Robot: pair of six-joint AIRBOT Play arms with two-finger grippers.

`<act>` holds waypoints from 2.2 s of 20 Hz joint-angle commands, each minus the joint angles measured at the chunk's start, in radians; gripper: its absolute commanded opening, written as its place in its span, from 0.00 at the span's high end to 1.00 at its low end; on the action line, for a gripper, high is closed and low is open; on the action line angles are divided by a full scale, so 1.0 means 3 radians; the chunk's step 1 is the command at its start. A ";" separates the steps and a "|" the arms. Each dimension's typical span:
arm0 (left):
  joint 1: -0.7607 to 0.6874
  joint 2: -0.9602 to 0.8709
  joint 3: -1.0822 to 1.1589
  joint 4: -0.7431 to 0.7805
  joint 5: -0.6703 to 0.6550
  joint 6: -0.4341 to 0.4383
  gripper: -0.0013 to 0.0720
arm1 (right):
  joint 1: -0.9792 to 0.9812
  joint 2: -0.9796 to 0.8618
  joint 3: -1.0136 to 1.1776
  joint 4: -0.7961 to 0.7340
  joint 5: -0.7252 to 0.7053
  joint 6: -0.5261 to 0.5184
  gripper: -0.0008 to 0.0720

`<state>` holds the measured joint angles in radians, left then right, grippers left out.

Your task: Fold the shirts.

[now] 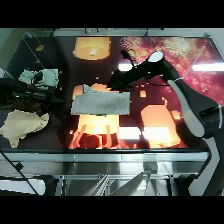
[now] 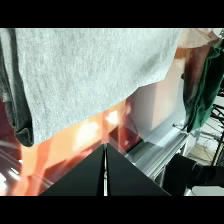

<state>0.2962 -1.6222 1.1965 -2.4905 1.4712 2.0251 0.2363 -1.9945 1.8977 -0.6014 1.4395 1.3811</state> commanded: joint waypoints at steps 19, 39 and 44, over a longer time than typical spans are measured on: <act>-0.0003 0.0003 0.0057 0.0006 0.0149 0.0010 0.96 | 0.0212 -0.0029 -0.0917 -0.0458 -0.1029 0.0406 0.96; -0.0657 0.0003 0.0057 0.0011 0.0127 0.0268 0.96 | -0.3404 0.2847 -0.1207 -0.4185 0.1283 0.1855 0.96; -0.0813 0.0003 0.0057 0.0011 0.0014 0.0271 0.96 | -0.4166 0.3052 -0.2672 -0.4129 0.1118 0.1611 0.96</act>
<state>0.0780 -1.6215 1.2125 -2.4878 1.4921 2.1002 -0.8917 -1.1202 1.3144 -1.7813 1.8030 1.8988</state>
